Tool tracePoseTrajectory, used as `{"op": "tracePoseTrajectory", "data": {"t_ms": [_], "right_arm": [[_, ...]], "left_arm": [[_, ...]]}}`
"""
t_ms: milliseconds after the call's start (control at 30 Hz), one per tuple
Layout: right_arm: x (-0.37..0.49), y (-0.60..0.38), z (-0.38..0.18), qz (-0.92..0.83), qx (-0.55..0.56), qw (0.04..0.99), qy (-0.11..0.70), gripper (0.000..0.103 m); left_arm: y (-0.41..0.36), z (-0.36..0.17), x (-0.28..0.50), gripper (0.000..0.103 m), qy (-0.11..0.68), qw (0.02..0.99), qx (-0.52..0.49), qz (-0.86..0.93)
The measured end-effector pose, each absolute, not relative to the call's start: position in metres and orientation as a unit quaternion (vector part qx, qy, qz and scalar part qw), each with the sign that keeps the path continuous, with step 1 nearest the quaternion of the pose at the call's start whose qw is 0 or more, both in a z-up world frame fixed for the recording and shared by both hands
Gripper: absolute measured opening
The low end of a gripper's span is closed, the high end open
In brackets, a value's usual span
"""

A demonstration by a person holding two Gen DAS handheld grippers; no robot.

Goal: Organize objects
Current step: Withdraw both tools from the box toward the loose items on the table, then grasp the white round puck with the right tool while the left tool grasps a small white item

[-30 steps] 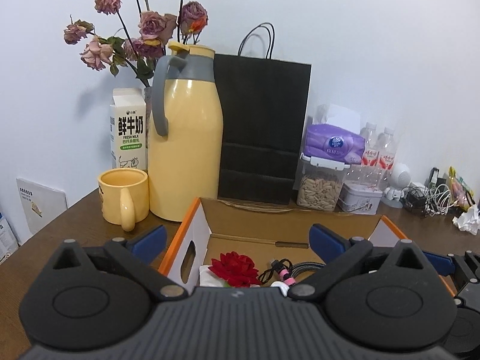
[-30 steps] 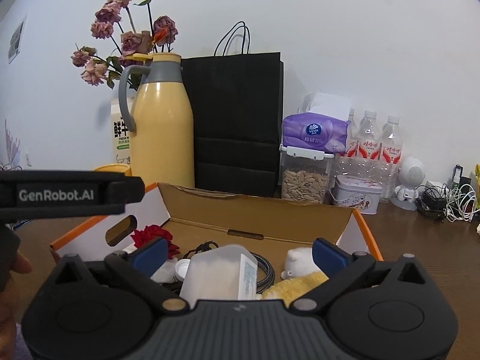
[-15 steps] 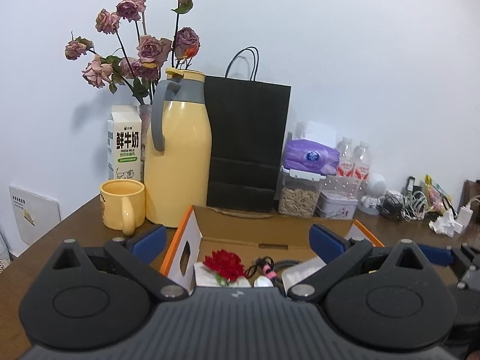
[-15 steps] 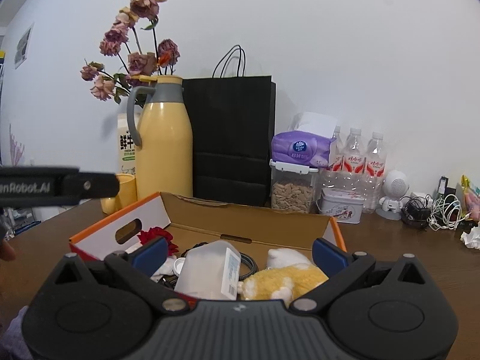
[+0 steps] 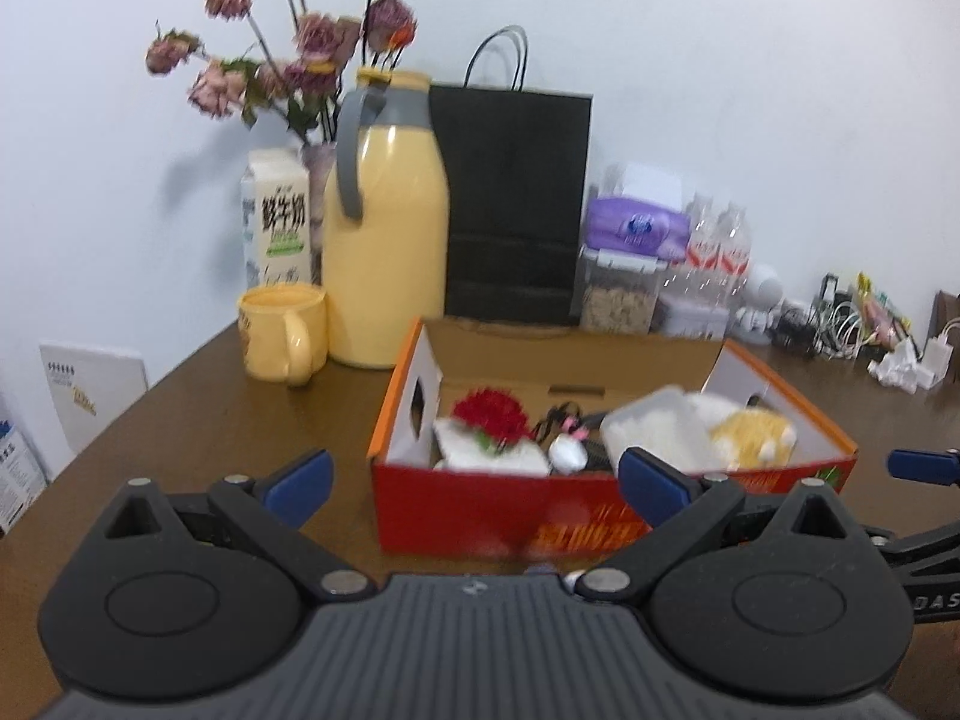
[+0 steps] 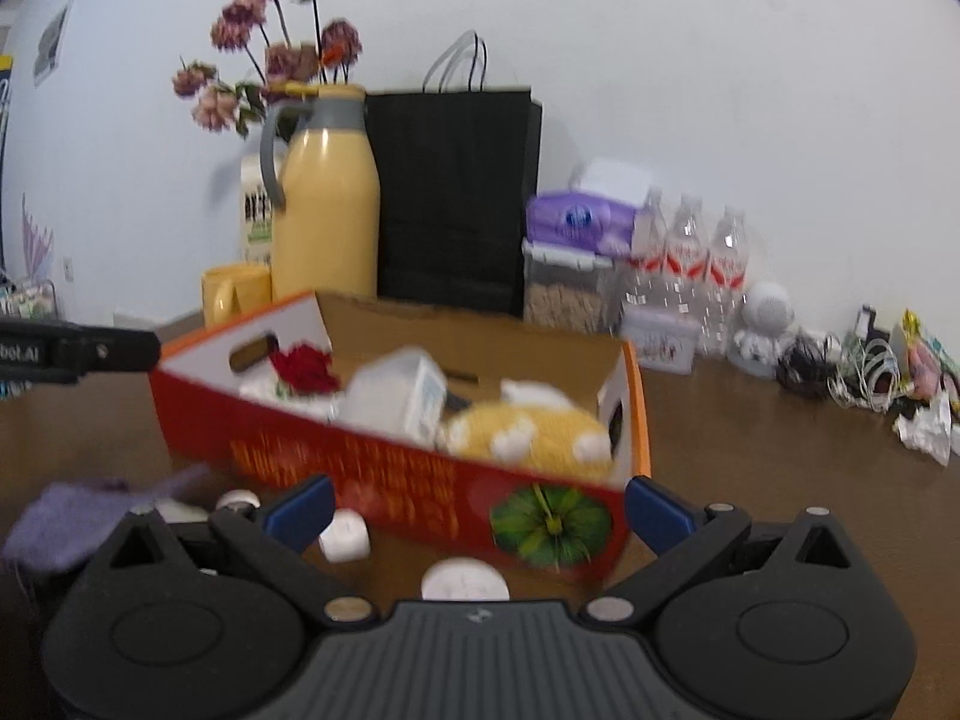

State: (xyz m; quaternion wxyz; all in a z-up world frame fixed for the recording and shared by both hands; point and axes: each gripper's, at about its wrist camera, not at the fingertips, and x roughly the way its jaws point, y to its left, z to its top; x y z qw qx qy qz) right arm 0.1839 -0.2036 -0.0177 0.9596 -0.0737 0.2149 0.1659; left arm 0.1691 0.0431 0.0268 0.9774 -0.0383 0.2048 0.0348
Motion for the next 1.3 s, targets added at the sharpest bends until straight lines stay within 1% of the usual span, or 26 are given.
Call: {"op": "tracePoseTrajectory", "data": {"t_ms": [233,400,500,600,667,700,767,800,867,933,1000,1033,1067,1300], "right_arm": [[0.180,-0.212,-0.037,0.164,-0.070,0.953,0.244,0.103],[0.184,-0.207,-0.045,0.165,-0.076,0.950,0.256,0.103],[0.190,-0.206,-0.052,0.158,-0.077,0.947,0.269,0.099],[0.194,-0.207,-0.054,0.157,-0.068,0.946,0.274,0.094],[0.198,-0.207,-0.055,0.158,-0.062,0.945,0.279,0.083],[0.200,-0.208,-0.056,0.158,-0.059,0.944,0.282,0.082],[0.206,-0.207,-0.057,0.159,-0.050,0.942,0.290,0.072],[0.208,-0.207,-0.058,0.160,-0.045,0.942,0.290,0.070],[0.211,-0.206,-0.059,0.161,-0.042,0.942,0.293,0.062],[0.213,-0.204,-0.060,0.167,-0.041,0.939,0.298,0.057],[0.214,-0.203,-0.060,0.172,-0.042,0.937,0.302,0.049],[0.214,-0.203,-0.060,0.174,-0.041,0.936,0.301,0.040],[0.213,-0.203,-0.060,0.177,-0.041,0.936,0.301,0.038],[0.207,-0.207,-0.057,0.182,-0.026,0.941,0.284,0.038]], "left_arm": [[0.053,0.012,0.168,0.103,0.227,0.971,-0.049,0.046],[0.058,0.007,0.169,0.103,0.230,0.970,-0.057,0.050],[0.060,0.004,0.168,0.103,0.229,0.970,-0.061,0.050],[0.062,0.001,0.169,0.103,0.231,0.970,-0.065,0.049],[0.063,0.000,0.170,0.103,0.232,0.969,-0.068,0.048],[0.063,0.000,0.170,0.103,0.232,0.969,-0.069,0.047],[0.063,-0.001,0.169,0.103,0.231,0.969,-0.071,0.045],[0.063,-0.001,0.169,0.103,0.230,0.970,-0.071,0.044],[0.063,-0.002,0.169,0.103,0.230,0.970,-0.071,0.044],[0.063,-0.002,0.169,0.103,0.230,0.969,-0.072,0.043],[0.062,-0.003,0.170,0.103,0.232,0.969,-0.070,0.043],[0.062,-0.003,0.170,0.103,0.232,0.969,-0.070,0.044],[0.062,-0.003,0.170,0.103,0.232,0.969,-0.070,0.044],[0.058,-0.004,0.170,0.103,0.236,0.969,-0.063,0.046]]}}
